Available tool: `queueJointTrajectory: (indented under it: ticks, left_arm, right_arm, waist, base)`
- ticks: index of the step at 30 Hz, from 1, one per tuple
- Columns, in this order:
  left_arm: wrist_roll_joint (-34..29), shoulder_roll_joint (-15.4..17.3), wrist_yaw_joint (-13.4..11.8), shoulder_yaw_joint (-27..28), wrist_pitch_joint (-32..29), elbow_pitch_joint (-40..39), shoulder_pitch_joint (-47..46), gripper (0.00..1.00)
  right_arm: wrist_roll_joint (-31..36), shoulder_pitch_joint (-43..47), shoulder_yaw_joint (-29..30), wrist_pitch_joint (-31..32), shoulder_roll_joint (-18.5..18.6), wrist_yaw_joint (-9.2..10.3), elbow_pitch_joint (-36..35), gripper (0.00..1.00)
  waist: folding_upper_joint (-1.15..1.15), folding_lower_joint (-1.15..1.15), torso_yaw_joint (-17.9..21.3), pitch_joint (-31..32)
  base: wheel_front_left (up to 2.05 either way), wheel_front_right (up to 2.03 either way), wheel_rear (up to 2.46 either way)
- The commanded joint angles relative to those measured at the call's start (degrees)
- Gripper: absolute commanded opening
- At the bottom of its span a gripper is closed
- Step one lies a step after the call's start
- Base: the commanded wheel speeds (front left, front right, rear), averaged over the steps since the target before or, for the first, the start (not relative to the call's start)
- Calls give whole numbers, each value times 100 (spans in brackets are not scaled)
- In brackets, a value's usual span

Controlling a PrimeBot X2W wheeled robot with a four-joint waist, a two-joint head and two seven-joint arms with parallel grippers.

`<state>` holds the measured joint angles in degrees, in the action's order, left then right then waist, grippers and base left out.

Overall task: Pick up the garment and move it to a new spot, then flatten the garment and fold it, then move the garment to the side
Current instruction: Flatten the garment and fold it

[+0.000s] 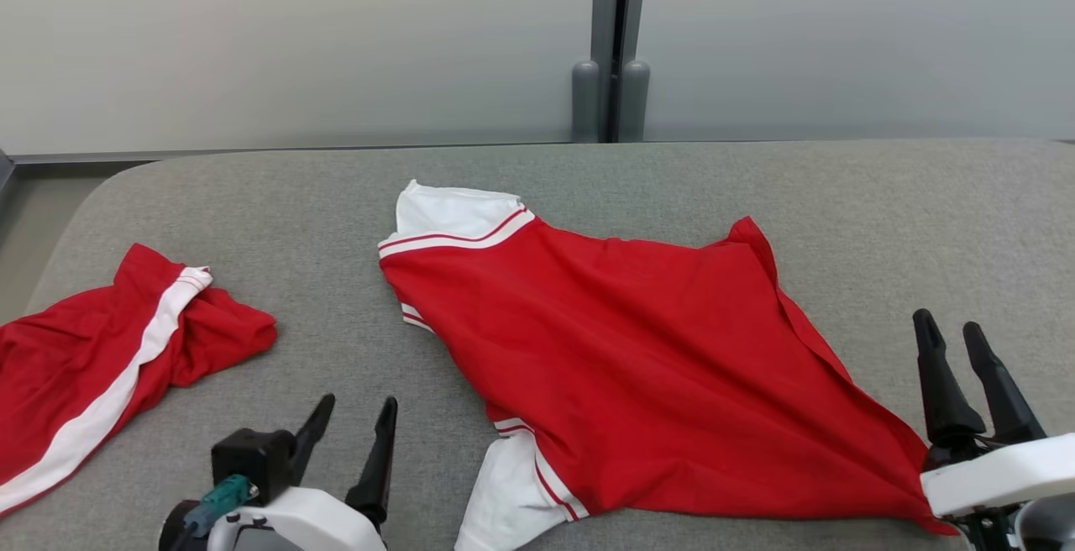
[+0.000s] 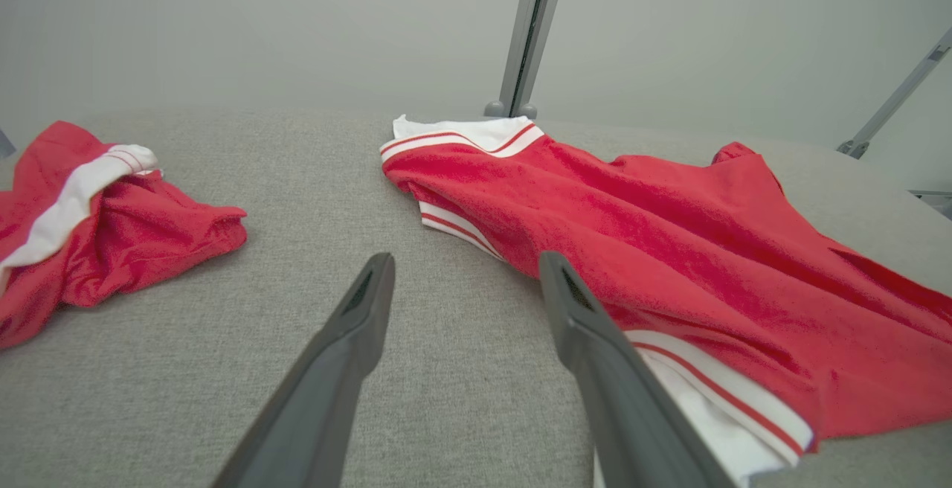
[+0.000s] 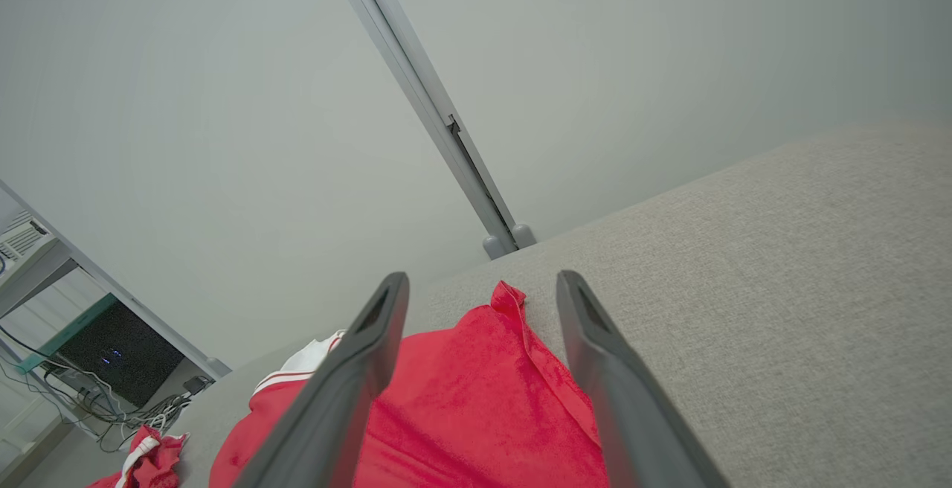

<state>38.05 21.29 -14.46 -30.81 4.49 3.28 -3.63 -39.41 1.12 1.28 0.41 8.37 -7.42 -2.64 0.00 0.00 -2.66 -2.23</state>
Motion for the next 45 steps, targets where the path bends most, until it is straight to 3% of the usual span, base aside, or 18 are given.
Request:
queueJointTrajectory:
  ticks: [1, 9, 17, 25, 27, 28, 29, 36, 39, 40, 45]
  left_arm:
    - [13, 33, 39, -44, -46, 32, 39, 100]
    - [94, -72, 464, -540, -624, 523, -213, 100]
    - [250, -286, 974, -1032, -1484, 1127, -757, 100]
    - [311, -510, 1246, -1367, -1964, 1724, -1019, 100]
    - [241, -533, 1174, -1364, -1884, 1793, -1045, 32]
    - [241, -533, 1174, -1364, -1884, 1793, -1045, 32]
    - [225, -544, 1128, -1338, -1835, 1807, -1050, 0]
    - [127, -341, 719, -1035, -1431, 1531, -941, 0]
    - [94, -168, 328, -769, -1227, 1252, -790, 0]
    - [92, -44, 69, -606, -1161, 1065, -659, 0]
    - [211, 124, -417, -362, -1231, 704, -271, 0]
  right_arm:
    - [51, -85, 4, -87, -36, -14, 68, 100]
    - [265, -313, -158, -273, -47, -14, 402, 100]
    - [310, -547, -332, -230, 75, -14, 584, 100]
    - [273, -655, -410, -344, 81, -14, 702, 100]
    - [264, -648, -401, -378, 72, -14, 733, 100]
    - [264, -648, -401, -378, 72, -14, 733, 100]
    - [261, -635, -396, -411, 69, -14, 753, 100]
    - [229, -604, -413, -512, 56, -14, 835, 100]
    - [235, -562, -379, -547, 58, -14, 870, 100]
    - [248, -543, -367, -568, 51, -14, 885, 100]
    - [283, -561, -363, -625, 25, -14, 919, 100]
  waist:
    - [0, 0, -62, 55]
    - [0, 0, -71, 17]
    - [0, 0, 217, -138]
    - [0, 0, 466, -280]
    - [0, 0, 457, -293]
    - [0, 0, 457, -293]
    - [0, 0, 437, -290]
    - [0, 0, 107, -194]
    - [0, 0, -76, -144]
    - [0, 0, -191, -114]
    - [0, 0, -359, -70]
  base:
    - [0, 0, 0]
    - [0, 0, 0]
    - [0, 0, 0]
    - [0, 0, 0]
    - [0, 0, 0]
    - [0, 0, 0]
    - [0, 0, 0]
    - [0, 0, 0]
    - [0, 0, 0]
    - [0, 0, 0]
    - [0, 0, 0]
